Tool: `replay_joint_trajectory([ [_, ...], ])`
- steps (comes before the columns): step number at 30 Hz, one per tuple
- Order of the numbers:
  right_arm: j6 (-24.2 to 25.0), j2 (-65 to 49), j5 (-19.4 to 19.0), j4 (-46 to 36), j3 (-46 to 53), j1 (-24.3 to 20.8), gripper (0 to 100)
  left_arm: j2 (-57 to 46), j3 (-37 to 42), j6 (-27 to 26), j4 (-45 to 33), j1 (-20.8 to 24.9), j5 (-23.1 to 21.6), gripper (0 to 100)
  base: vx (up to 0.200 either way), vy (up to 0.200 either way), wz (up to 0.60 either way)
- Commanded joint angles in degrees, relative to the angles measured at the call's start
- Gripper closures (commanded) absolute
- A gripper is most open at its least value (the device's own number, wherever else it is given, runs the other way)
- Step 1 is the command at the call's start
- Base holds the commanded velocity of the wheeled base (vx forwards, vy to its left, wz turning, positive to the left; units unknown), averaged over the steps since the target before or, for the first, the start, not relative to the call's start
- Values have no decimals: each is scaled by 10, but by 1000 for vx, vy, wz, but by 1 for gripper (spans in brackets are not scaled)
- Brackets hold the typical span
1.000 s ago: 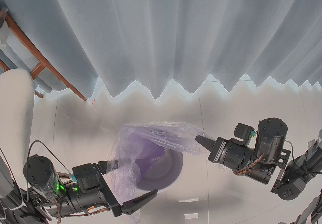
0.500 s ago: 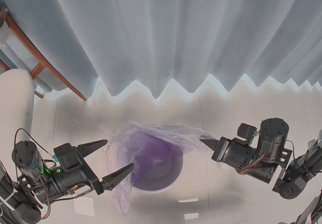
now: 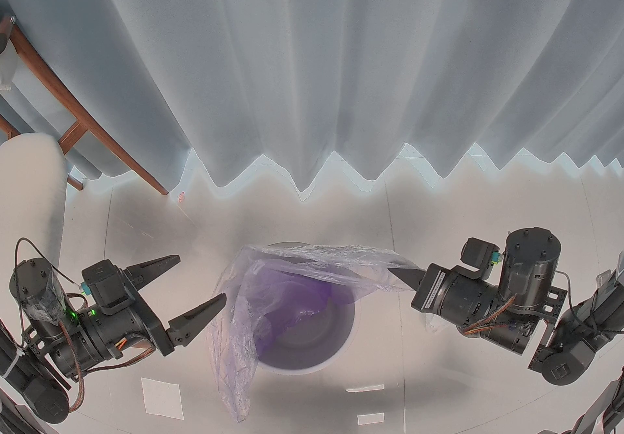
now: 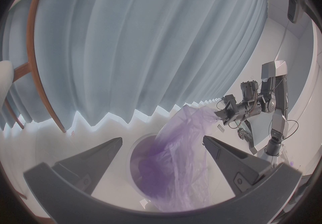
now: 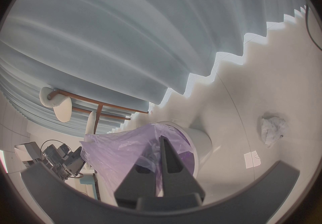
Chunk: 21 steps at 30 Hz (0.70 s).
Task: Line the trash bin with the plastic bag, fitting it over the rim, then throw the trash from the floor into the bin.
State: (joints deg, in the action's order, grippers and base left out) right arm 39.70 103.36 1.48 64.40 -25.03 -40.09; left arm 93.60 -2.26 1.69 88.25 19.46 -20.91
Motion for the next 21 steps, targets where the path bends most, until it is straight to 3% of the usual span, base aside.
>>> replay_joint_trajectory([
  [1, -1, -1, 0, 0, 0, 0, 100, 1, 23, -4, -2, -39, -40, 0, 0, 0, 0],
  [7, -1, 0, 0, 0, 0, 0, 100, 15, 23, -7, -18, -39, -48, 0, 0, 0, 0],
  [15, -1, -1, 0, 1, -2, -1, 100, 89, 16, -29, -11, -39, 18, 0, 0, 0, 0],
  [21, -1, -3, 0, 1, -1, -3, 100, 127, 16, -32, 0, 15, 52, 0, 0, 0, 0],
])
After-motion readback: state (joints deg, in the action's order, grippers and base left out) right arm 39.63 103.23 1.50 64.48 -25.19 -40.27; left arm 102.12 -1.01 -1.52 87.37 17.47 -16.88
